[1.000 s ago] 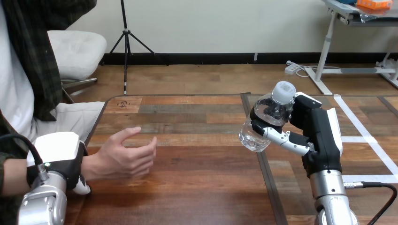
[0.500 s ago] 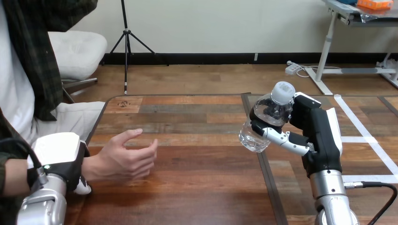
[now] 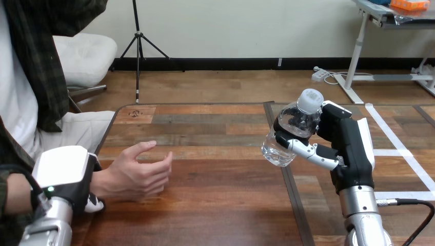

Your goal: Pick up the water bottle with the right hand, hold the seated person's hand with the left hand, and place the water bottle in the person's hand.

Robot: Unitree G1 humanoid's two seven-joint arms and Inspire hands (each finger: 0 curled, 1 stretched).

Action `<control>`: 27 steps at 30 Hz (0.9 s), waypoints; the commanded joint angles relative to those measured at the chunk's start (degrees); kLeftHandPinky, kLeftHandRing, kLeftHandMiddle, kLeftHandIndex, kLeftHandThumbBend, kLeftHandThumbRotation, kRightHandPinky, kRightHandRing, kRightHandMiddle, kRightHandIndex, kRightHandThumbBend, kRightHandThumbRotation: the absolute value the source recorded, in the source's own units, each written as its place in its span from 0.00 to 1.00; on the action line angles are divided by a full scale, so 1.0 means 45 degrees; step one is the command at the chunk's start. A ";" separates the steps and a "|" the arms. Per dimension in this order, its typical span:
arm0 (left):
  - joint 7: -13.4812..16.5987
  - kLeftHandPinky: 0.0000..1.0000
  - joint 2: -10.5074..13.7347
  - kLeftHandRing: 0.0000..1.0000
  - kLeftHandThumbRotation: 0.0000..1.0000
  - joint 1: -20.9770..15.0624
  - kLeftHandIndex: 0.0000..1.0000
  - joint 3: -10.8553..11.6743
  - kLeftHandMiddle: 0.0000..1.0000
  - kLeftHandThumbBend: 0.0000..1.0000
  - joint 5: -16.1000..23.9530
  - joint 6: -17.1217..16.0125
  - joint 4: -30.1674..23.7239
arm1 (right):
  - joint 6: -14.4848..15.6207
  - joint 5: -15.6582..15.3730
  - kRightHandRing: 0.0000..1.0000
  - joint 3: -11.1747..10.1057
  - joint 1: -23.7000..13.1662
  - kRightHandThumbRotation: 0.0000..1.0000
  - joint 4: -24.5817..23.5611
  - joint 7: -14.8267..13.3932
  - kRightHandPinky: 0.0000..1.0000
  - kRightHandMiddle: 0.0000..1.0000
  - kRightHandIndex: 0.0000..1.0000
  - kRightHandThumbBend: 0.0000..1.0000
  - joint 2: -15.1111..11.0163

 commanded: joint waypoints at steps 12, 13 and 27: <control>0.1464 0.47 -0.0422 0.49 0.00 -0.0029 0.51 -0.0481 0.52 0.78 -0.0778 -0.1387 0.1067 | -0.0187 0.0144 0.42 -0.0235 -0.1007 0.00 -0.0446 -0.0053 0.36 0.50 0.52 0.73 -0.0136; 0.1493 0.47 -0.0422 0.49 0.00 -0.0039 0.51 -0.0489 0.52 0.78 -0.0802 -0.1424 0.1100 | -0.0181 0.0168 0.42 -0.0240 -0.1010 0.00 -0.0443 -0.0032 0.36 0.50 0.52 0.73 -0.0131; 0.2274 0.44 -0.0518 0.46 0.00 -0.0115 0.48 -0.0571 0.49 0.79 -0.1074 -0.2174 0.1461 | -0.0240 -0.0157 0.43 -0.0227 -0.1039 0.00 -0.0451 -0.0288 0.37 0.50 0.52 0.73 -0.0232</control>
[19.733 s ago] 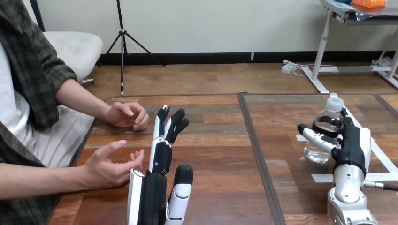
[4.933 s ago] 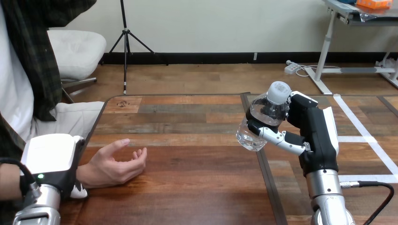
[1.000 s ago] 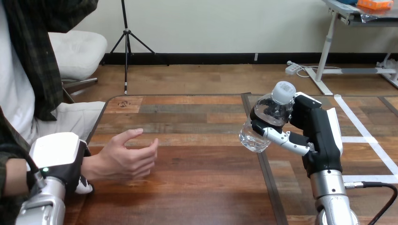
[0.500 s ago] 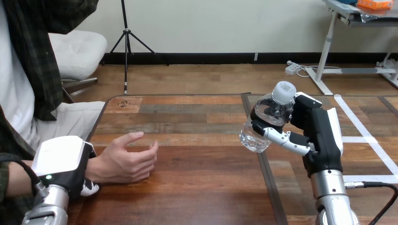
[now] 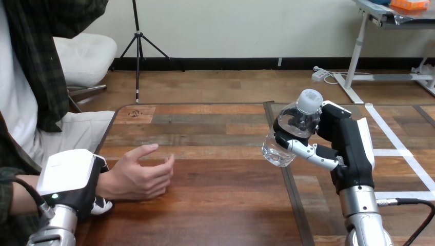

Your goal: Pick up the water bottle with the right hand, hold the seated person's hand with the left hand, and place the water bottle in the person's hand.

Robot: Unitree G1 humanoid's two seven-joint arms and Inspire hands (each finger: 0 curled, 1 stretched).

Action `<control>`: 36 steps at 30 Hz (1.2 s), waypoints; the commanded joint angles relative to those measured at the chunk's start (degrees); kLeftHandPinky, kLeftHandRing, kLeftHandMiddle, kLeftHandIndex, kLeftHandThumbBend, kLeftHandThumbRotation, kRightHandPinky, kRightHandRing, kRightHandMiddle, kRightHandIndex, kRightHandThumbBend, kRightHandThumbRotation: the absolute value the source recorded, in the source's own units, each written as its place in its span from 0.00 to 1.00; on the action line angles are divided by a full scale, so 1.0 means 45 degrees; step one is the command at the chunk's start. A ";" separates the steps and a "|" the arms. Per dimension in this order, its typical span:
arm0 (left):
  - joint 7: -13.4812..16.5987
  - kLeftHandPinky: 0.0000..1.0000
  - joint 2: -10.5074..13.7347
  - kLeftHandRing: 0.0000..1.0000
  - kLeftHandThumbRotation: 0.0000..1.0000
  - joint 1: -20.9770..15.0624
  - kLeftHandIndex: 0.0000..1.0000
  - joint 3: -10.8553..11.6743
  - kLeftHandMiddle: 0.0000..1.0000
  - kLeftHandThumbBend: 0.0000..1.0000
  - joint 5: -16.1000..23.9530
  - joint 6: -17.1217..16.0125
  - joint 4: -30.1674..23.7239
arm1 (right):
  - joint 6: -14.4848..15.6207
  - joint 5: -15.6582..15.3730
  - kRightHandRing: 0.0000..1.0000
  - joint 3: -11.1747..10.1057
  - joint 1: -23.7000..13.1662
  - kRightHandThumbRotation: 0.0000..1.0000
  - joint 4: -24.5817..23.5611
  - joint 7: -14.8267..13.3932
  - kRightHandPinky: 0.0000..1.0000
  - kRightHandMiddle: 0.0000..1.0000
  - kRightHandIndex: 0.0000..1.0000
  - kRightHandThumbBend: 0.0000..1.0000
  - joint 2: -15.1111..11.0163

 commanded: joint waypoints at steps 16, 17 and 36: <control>0.0535 0.41 -0.0502 0.43 0.00 -0.0259 0.45 -0.0528 0.46 0.80 -0.0265 -0.0645 0.0316 | -0.0200 0.0185 0.43 -0.0274 -0.1073 0.00 -0.0456 -0.0066 0.38 0.50 0.52 0.73 -0.0171; 0.0526 0.41 -0.0493 0.43 0.00 -0.0261 0.45 -0.0541 0.46 0.79 -0.0243 -0.0629 0.0306 | -0.0209 0.0188 0.43 -0.0272 -0.1073 0.00 -0.0453 -0.0061 0.38 0.50 0.52 0.73 -0.0175; 0.0435 0.40 -0.0435 0.43 0.00 -0.0365 0.45 -0.0730 0.46 0.79 -0.0129 -0.0392 0.0290 | -0.0193 0.0063 0.43 -0.0244 -0.1089 0.00 -0.0496 -0.0148 0.38 0.50 0.51 0.74 -0.0238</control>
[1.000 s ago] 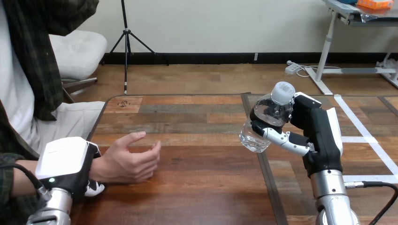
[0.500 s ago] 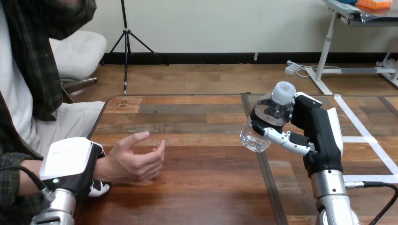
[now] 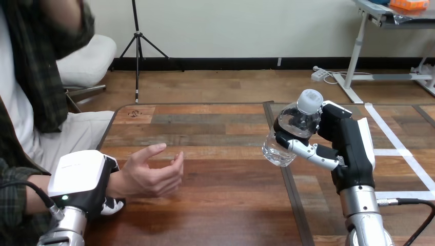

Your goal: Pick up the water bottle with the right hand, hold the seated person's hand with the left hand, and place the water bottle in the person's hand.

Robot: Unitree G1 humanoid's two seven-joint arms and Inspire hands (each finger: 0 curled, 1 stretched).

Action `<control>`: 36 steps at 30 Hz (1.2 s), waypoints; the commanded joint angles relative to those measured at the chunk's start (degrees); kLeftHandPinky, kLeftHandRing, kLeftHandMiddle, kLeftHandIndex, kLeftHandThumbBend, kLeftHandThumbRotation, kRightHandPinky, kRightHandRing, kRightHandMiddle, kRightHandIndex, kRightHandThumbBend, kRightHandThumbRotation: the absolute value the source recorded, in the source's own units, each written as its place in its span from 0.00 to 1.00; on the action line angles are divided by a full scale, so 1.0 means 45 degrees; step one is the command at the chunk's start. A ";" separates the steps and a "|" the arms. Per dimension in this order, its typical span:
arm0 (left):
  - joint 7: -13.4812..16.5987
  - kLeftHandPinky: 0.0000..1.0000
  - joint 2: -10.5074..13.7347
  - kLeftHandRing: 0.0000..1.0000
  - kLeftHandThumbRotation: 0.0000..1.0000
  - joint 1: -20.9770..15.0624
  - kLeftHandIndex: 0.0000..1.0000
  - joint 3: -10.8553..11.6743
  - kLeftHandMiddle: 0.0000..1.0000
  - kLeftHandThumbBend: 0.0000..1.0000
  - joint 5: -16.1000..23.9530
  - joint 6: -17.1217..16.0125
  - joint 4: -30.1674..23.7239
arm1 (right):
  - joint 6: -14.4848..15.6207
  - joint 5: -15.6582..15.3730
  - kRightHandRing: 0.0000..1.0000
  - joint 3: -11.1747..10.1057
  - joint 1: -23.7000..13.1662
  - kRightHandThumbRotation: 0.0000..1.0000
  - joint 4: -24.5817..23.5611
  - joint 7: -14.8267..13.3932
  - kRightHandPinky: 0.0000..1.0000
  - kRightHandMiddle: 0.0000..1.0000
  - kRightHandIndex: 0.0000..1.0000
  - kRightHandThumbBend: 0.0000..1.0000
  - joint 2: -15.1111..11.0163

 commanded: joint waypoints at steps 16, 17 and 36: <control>0.0347 0.38 -0.0206 0.40 0.00 -0.0284 0.43 -0.0273 0.43 0.79 -0.0127 -0.0337 0.0083 | -0.0149 0.0125 0.44 -0.0208 -0.1053 0.00 -0.0726 -0.0073 0.39 0.50 0.51 0.73 -0.0144; 0.0357 0.38 -0.0200 0.40 0.00 -0.0280 0.43 -0.0272 0.43 0.79 -0.0134 -0.0360 0.0074 | -0.0157 0.0139 0.44 -0.0205 -0.1052 0.00 -0.0741 -0.0060 0.39 0.50 0.51 0.73 -0.0134; 0.0139 0.38 -0.0219 0.40 0.00 -0.0229 0.43 -0.0312 0.43 0.77 -0.0256 -0.0426 -0.0389 | -0.0313 0.0296 0.43 -0.0091 -0.1047 0.00 -0.1037 0.0199 0.38 0.49 0.51 0.74 0.0047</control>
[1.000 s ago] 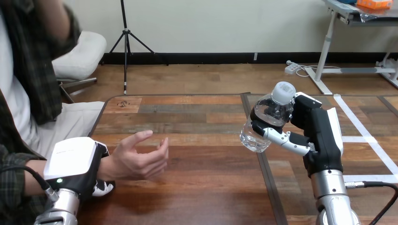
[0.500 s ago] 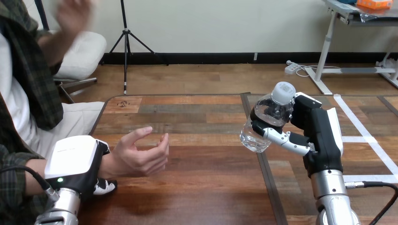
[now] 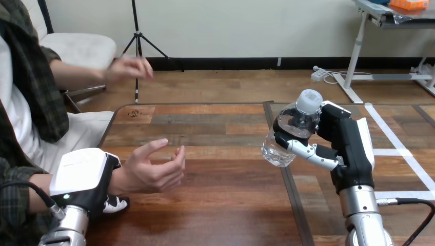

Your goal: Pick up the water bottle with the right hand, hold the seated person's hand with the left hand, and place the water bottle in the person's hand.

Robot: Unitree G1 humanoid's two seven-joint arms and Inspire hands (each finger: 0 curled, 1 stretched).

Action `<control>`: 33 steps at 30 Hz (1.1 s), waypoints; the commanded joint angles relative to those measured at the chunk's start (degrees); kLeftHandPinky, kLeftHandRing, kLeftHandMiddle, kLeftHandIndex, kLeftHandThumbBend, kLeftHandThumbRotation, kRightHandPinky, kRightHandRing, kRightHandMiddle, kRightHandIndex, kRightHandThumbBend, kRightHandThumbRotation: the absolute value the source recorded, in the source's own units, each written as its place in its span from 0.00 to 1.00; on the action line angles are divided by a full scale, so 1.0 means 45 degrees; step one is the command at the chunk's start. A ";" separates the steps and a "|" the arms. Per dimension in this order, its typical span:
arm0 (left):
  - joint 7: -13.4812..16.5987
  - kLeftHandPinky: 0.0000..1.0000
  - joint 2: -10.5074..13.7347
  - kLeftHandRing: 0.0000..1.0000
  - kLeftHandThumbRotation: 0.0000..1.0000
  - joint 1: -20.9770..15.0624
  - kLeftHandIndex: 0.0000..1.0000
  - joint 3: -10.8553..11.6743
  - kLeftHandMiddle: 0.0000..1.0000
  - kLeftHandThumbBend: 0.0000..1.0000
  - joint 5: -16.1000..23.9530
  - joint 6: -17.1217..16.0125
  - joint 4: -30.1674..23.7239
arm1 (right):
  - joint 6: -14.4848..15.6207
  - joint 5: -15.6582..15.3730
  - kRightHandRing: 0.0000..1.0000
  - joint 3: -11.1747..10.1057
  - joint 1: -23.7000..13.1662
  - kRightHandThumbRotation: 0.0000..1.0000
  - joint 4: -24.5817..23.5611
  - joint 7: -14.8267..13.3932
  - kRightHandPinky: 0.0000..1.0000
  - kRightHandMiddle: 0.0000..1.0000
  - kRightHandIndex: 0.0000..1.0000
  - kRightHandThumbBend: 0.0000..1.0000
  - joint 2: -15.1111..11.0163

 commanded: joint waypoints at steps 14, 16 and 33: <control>0.0184 0.35 -0.0263 0.37 0.00 -0.0029 0.40 -0.0384 0.41 0.79 0.0151 -0.0429 -0.1050 | -0.0060 0.0586 0.41 0.0104 -0.0923 0.00 -0.2010 0.0605 0.36 0.48 0.51 0.72 0.0396; 0.0196 0.35 -0.0279 0.37 0.00 0.0027 0.40 -0.0392 0.41 0.80 0.0170 -0.0450 -0.1227 | 0.0032 0.0717 0.41 0.0140 -0.0890 0.00 -0.2203 0.0735 0.36 0.48 0.51 0.72 0.0467; 0.0318 0.31 -0.0331 0.34 0.00 0.0531 0.37 -0.0428 0.38 0.83 0.0159 -0.1084 -0.2585 | 0.0465 0.1688 0.43 0.0258 -0.0779 0.00 -0.3310 0.2126 0.40 0.48 0.52 0.68 0.0925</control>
